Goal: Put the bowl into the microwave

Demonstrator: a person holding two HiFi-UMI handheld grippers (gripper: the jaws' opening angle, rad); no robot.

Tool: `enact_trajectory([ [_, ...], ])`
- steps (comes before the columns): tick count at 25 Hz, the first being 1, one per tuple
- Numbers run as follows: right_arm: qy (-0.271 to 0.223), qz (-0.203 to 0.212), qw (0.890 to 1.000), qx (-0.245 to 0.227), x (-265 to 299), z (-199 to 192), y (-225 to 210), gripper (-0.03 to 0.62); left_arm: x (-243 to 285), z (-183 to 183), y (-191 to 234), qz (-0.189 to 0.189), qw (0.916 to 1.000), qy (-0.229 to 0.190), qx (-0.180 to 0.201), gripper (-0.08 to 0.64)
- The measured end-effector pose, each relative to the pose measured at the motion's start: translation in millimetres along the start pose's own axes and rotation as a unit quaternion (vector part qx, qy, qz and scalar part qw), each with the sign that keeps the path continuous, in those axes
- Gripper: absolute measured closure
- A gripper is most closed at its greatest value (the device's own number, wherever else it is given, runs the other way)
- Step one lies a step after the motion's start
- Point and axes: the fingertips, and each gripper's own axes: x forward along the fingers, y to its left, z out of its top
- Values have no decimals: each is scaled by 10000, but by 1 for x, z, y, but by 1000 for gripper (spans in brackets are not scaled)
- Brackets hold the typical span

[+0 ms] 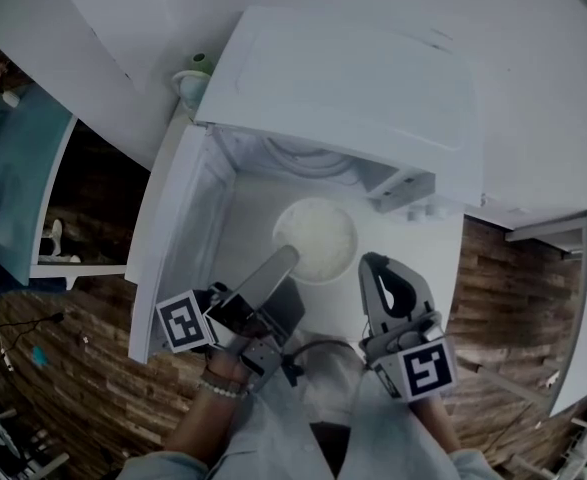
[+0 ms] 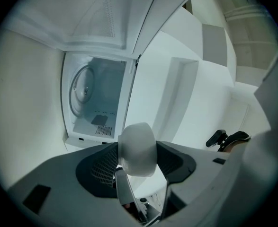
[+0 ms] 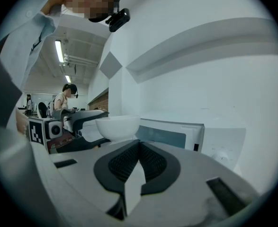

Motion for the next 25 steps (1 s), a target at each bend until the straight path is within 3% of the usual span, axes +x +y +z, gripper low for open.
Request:
enact_trajectory([
  [3, 54, 133, 9999, 53, 5, -6, -7, 575, 5, 3, 6, 12, 9999, -144, 20, 318],
  [12, 356, 716, 9967, -122, 25, -25, -7, 422, 18, 12, 25, 140, 9993, -347, 76, 319],
  [17, 477, 990, 9936, -246, 38, -34, -1, 388, 23, 15, 38, 260, 9990, -356, 112, 319],
  [25, 520, 961, 9938, -216, 60, -44, -2, 287, 29, 25, 52, 290, 9986, -404, 182, 318],
])
